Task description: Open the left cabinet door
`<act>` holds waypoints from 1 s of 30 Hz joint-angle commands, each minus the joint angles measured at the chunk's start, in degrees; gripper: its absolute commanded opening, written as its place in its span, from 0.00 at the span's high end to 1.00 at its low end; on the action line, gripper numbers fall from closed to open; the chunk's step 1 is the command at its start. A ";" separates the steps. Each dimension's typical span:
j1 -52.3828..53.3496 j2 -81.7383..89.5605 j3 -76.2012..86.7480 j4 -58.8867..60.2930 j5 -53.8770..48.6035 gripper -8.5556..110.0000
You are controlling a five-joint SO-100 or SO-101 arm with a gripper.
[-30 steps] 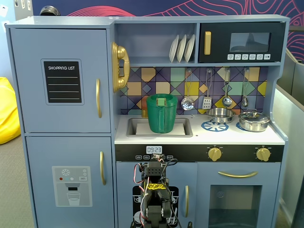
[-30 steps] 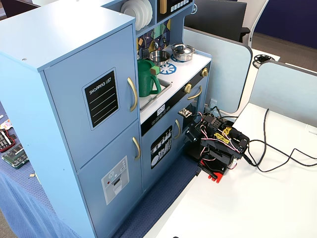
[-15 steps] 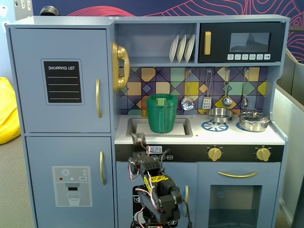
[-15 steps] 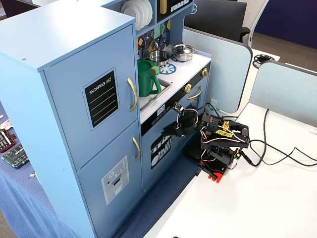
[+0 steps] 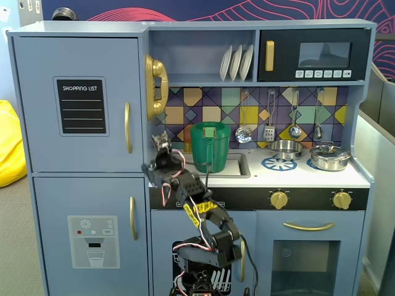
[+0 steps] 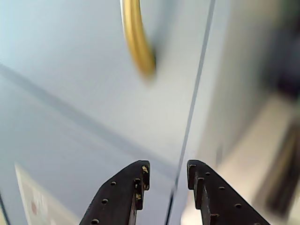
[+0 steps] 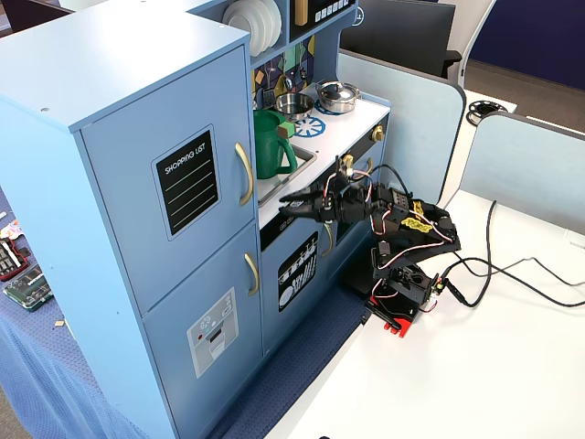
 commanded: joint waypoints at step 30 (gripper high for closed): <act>-15.56 -22.76 -24.52 -16.52 -9.05 0.88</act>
